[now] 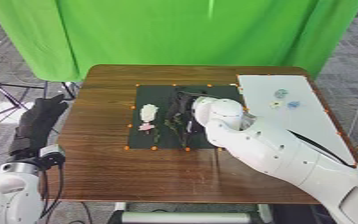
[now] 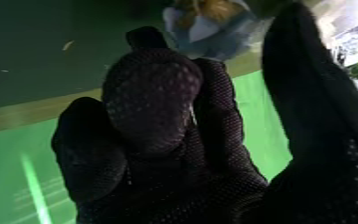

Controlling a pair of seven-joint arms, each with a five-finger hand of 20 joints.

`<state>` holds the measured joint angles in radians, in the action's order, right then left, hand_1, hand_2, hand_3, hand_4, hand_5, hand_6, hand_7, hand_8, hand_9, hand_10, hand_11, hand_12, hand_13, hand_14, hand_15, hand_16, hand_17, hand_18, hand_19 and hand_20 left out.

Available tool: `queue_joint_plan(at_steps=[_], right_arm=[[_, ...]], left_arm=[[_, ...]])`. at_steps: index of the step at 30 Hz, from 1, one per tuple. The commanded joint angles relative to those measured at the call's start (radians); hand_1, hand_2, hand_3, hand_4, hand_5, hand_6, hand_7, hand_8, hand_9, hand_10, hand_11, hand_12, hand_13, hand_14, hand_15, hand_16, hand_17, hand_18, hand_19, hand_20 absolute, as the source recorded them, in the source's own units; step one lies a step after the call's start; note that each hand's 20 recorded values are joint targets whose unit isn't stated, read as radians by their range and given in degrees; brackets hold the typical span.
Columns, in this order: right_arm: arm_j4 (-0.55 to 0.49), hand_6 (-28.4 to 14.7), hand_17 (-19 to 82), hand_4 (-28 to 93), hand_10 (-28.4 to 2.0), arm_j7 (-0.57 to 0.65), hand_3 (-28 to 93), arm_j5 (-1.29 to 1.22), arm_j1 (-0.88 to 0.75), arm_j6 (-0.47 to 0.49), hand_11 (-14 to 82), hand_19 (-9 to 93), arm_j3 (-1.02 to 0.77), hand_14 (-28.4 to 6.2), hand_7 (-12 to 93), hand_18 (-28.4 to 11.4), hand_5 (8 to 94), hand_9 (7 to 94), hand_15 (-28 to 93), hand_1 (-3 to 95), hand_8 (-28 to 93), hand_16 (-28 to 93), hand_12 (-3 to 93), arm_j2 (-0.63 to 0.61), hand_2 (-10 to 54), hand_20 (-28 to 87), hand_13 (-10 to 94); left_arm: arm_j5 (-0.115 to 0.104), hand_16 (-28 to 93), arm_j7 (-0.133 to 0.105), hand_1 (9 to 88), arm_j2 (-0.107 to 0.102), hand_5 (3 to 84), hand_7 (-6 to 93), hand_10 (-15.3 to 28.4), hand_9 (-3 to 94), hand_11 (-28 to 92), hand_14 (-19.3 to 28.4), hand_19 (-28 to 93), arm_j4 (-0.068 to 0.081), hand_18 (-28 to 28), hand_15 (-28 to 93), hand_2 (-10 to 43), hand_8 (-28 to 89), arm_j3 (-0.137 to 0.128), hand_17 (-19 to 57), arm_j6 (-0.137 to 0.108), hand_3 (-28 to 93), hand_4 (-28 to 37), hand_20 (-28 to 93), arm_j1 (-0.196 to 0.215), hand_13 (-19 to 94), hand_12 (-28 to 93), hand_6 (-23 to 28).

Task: Arrange flowers

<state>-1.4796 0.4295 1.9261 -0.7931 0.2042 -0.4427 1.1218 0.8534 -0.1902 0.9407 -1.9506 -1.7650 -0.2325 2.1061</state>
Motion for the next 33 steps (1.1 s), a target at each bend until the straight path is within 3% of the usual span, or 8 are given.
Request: queue_joint_plan(at_steps=[1, 4, 8, 11, 16, 22, 33], right_arm=[[-0.063, 1.5, 62, -15, -15.1, 0.012, 63, -0.041, 0.005, 0.026, 8.8, 93, -0.07, -2.3, 13, -12.8, 59.8, 66.7, 52, 31.8, -9, 27, 14.3, -0.021, -9.5, 49, 93], [-0.103, 1.1, 62, -14, -15.6, 0.008, 62, -0.061, -0.011, 0.029, 8.5, 93, -0.132, -2.6, 12, -12.8, 58.6, 65.6, 52, 30.8, -9, 27, 14.0, -0.039, -9.5, 48, 92], [-0.167, 1.1, 62, -13, -15.7, -0.008, 61, -0.033, -0.041, -0.068, 8.6, 93, -0.21, -2.8, 11, -13.2, 58.0, 64.6, 51, 30.0, -8, 28, 13.7, -0.118, -9.5, 47, 92], [-0.164, 1.0, 61, -13, -15.4, -0.004, 61, 0.005, -0.056, -0.15, 8.7, 93, -0.25, -2.9, 11, -13.4, 57.5, 64.5, 50, 29.8, -8, 28, 13.9, -0.174, -9.5, 47, 92], [-0.091, 0.2, 61, -13, -15.1, 0.038, 61, 0.059, -0.089, -0.193, 8.4, 93, -0.338, -2.8, 11, -13.3, 55.8, 62.8, 51, 29.3, -8, 28, 14.1, -0.23, -9.5, 47, 92], [-0.022, -0.1, 61, -13, -15.5, 0.079, 62, 0.049, -0.154, -0.181, 8.1, 93, -0.409, -2.8, 10, -13.2, 53.8, 60.5, 51, 29.1, -8, 28, 14.3, -0.28, -9.5, 46, 91], [0.001, -0.1, 60, -14, -14.8, 0.122, 62, 0.131, -0.298, -0.142, 8.5, 93, -0.478, -3.4, 11, -14.2, 54.2, 62.1, 52, 29.2, -7, 28, 14.6, -0.344, -9.5, 46, 91]], left_arm=[[0.001, 0, 0.015, 18.9, -0.004, 43.5, 12.2, 13.8, 41.2, 16, 13.9, 4, 0.002, 7.4, 7, 17.5, -8, -0.007, 3.3, 0.037, 60, -28.3, 12, -0.002, 29, 8, 2.6], [0.018, 0, 0.019, 18.6, -0.004, 43.8, 12.3, 13.8, 42.1, 16, 14.1, 4, 0.008, 7.5, 7, 16.7, -7, -0.013, 3.4, 0.072, 61, -28.3, 12, -0.007, 29, 8, 2.7], [0.035, 0, 0.024, 19.5, -0.007, 44.4, 12.5, 14.1, 42.7, 16, 14.4, 4, 0.012, 7.6, 7, 15.5, -7, -0.008, 3.3, 0.092, 62, -28.3, 12, -0.02, 30, 8, 3.0], [0.033, 0, 0.024, 20.1, -0.007, 44.8, 12.5, 14.1, 43.1, 16, 14.4, 4, 0.007, 7.6, 7, 15.3, -7, -0.018, 3.3, 0.087, 62, -28.3, 12, -0.007, 30, 8, 3.1], [0.028, 0, 0.025, 20.2, -0.001, 45.2, 12.5, 14.0, 43.4, 17, 14.5, 4, 0.003, 7.6, 7, 15.4, -7, -0.024, 3.3, 0.08, 62, -28.3, 12, 0.005, 30, 8, 3.2], [0.029, 0, 0.026, 20.5, 0.002, 45.6, 12.7, 14.1, 43.5, 17, 14.6, 4, 0.0, 7.7, 7, 15.4, -7, -0.028, 3.3, 0.086, 62, -28.3, 12, 0.013, 30, 8, 3.3], [0.03, 0, 0.03, 20.4, 0.002, 45.7, 12.8, 14.1, 44.2, 18, 14.8, 4, 0.007, 7.8, 8, 14.7, -7, -0.027, 3.2, 0.093, 62, -28.3, 12, 0.003, 30, 9, 3.4]])
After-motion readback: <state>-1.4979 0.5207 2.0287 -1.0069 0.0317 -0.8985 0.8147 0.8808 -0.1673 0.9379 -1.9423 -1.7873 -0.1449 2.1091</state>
